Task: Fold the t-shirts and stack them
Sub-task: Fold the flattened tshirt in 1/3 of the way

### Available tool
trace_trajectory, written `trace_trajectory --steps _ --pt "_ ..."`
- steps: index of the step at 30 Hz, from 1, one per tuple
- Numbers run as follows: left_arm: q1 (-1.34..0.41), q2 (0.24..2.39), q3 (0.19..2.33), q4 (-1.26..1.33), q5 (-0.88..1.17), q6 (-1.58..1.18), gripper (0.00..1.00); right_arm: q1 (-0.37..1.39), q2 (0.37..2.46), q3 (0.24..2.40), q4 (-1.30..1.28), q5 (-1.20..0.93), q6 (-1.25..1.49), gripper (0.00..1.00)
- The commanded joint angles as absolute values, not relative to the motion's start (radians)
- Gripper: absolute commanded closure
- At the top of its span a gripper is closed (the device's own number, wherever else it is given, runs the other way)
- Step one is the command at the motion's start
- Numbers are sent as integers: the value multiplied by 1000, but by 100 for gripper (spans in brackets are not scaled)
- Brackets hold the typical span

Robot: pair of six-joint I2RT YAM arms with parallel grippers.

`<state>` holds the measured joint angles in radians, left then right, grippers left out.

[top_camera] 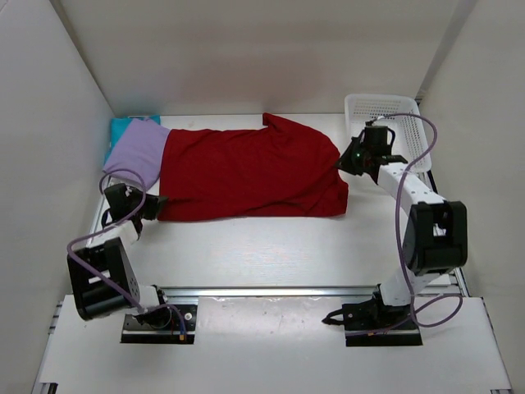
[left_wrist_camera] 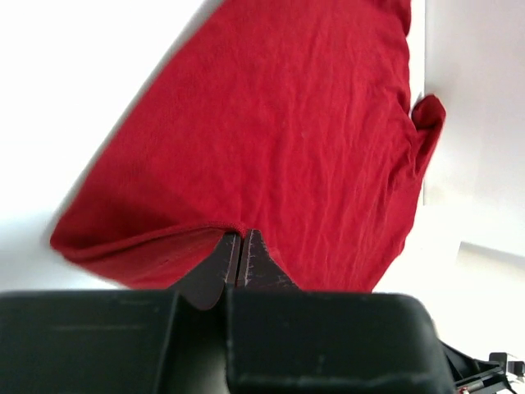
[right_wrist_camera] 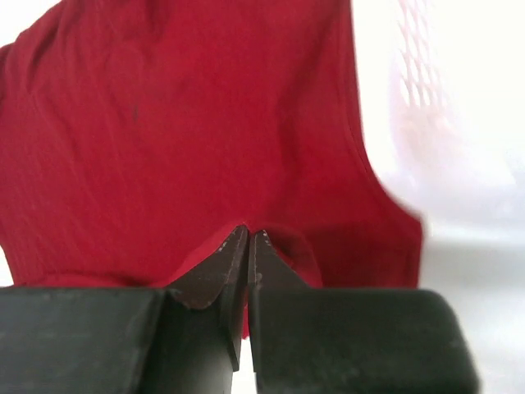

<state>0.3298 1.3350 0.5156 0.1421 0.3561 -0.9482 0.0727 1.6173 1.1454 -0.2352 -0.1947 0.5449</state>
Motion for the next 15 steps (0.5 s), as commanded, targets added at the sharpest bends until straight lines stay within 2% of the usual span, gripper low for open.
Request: trace_trajectory --steps 1,11,13,15 --pt "322 1396 616 177 319 -954 100 74 1696 1270 -209 -199 528 100" --pt "313 1603 771 173 301 -922 100 74 1992 1635 -374 -170 460 100" --pt "310 1635 807 169 301 -902 97 68 2034 1683 -409 -172 451 100" --pt "308 1680 837 140 324 -888 88 72 2066 1748 -448 -164 442 99"
